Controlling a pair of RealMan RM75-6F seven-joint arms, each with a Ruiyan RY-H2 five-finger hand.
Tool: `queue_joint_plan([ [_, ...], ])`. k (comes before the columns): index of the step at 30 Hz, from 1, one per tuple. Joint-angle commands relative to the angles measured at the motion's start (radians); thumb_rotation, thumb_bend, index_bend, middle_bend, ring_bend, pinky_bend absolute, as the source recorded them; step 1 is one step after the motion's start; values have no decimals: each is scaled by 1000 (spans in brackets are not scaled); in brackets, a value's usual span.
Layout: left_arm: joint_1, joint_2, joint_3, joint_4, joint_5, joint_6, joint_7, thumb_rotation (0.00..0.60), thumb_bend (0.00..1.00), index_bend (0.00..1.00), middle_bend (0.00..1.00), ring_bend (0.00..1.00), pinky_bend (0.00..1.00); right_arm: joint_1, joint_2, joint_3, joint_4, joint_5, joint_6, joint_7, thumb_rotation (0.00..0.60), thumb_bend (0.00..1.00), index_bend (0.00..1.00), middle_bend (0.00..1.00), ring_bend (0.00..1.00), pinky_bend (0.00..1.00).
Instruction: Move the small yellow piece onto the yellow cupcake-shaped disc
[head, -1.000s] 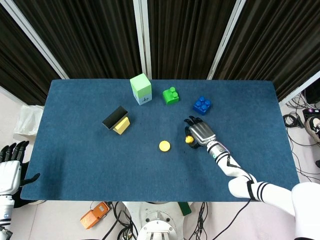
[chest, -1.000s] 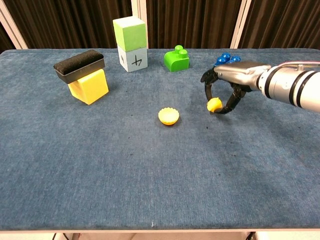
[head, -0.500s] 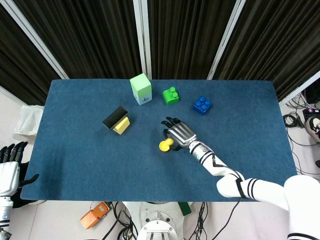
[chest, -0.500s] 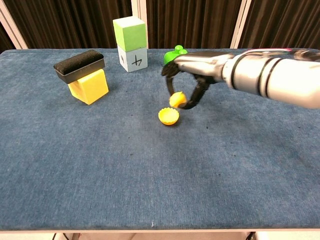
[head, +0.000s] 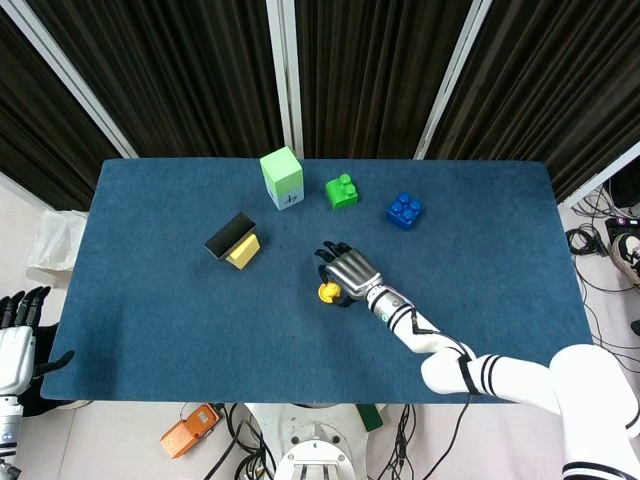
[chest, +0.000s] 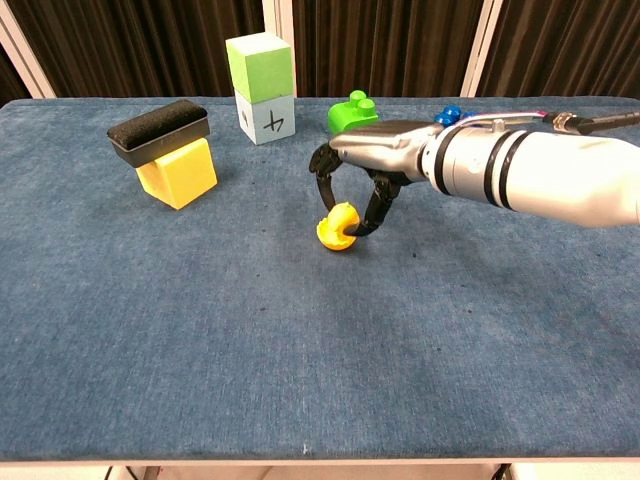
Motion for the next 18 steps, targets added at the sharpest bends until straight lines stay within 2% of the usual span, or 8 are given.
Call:
queue_joint_plan([
  [1,0,-1,-1,3,0,0,-2,600,35,66,80,50,0,3,13,-8,-20,10,-2,-8,600,478,281,180,52,142],
  [5,-1,-2,-1,6,3,-1,-4,600,35,66,80,51,0,-7,51,-11,-73,1,23,-7,600,477,144,161,39,128],
  [9,-4,-1,-4,7,6,-2,-7,600,35,66,80,50,0,-56,133,-6,-157,-30,117,7,600,477,106,156,36,128],
  [15,-15,0,-11,7,16,-5,-9,600,35,66,80,50,0,-233,322,-58,-300,-93,400,-57,600,476,101,152,33,132],
  [18,-21,-1,-14,6,22,-6,-8,600,35,66,80,51,0,-342,405,-96,-365,-119,532,-41,600,465,76,135,25,132],
])
